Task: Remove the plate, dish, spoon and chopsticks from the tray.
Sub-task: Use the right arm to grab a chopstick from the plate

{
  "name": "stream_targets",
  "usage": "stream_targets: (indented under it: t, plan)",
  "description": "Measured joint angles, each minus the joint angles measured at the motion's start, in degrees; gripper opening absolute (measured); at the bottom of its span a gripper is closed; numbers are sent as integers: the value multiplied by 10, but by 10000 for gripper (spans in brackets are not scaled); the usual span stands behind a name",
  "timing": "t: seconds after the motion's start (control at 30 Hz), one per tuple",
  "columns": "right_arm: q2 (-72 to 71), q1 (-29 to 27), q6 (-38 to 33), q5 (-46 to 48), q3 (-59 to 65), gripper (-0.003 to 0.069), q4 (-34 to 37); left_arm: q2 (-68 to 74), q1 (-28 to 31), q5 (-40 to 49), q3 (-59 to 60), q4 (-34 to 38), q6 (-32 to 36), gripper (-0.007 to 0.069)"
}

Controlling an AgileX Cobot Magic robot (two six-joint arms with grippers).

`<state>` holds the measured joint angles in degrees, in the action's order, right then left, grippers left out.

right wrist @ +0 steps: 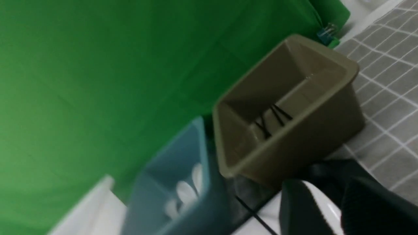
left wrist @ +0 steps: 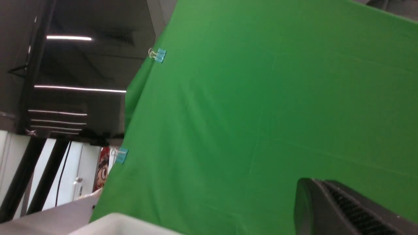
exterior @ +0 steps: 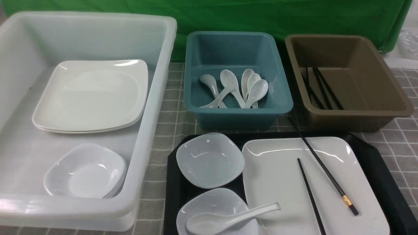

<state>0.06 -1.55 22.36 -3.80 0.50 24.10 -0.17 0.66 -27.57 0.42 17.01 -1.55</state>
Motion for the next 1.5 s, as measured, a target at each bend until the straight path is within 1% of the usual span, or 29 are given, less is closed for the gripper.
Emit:
stream_targets:
  t: [0.1,0.27,0.33,0.4,0.43,0.5,0.57,0.6,0.63,0.67,0.7,0.73,0.77,0.8,0.83,0.9,0.97,1.03,1.1,1.13,1.17,1.23,1.27,1.33,1.5]
  plan:
    - [0,0,9,-2,0,241,3,0,0,-27,0,6,-16,21]
    - [0,0,12,-29,0,241,5,0,0,-48,0,5,-14,21]
    - [0,1,21,-38,0,235,6,0,0,-51,0,30,-30,21]
    - [2,7,9,-24,-18,192,1,0,0,-61,0,76,-73,21]
    - [10,15,-15,-2,-54,136,-11,0,0,-68,0,92,-87,21]
    - [30,29,-62,38,-113,66,-25,0,0,-70,-11,108,-107,21]
    - [73,42,-114,91,-199,42,-33,1,0,-36,-50,98,-116,21]
    - [85,45,-119,106,-208,41,-35,3,0,-25,-69,92,-117,21]
    - [135,53,-151,162,-269,38,-38,18,0,32,-122,62,-119,21]
    - [168,58,-171,199,-310,39,-39,36,0,75,-155,36,-121,21]
    - [210,62,-191,249,-350,43,-40,54,0,138,-191,15,-121,21]
    - [273,67,-217,322,-394,50,-40,87,-1,224,-253,-10,-121,21]
    - [310,70,-239,363,-420,59,-40,120,-1,303,-296,-22,-119,21]
    - [346,73,-257,402,-449,68,-41,149,-1,353,-322,-27,-115,21]
    - [399,76,-280,454,-474,83,-41,196,-1,455,-369,-31,-97,21]
    - [474,82,-303,514,-511,111,-42,269,-1,623,-429,-26,-53,21]
    - [541,92,-316,548,-530,150,-44,342,-1,749,-476,-15,-12,21]
    - [609,110,-324,558,-540,204,-53,414,-1,837,-498,2,27,21]
    - [664,133,-321,559,-542,254,-74,469,-1,890,-503,13,58,21]
    - [691,145,-315,560,-543,275,-89,487,-1,902,-503,14,64,21]
    - [723,166,-302,560,-544,311,-108,507,-1,916,-503,14,76,21]
    - [764,191,-277,554,-544,349,-139,522,-1,923,-503,14,88,21]
    - [793,211,-257,544,-544,382,-159,528,-1,924,-503,15,97,21]
    - [828,237,-234,525,-544,423,-180,528,-1,925,-504,15,113,21]
    - [896,265,-200,477,-545,451,-198,527,-1,927,-504,17,129,21]
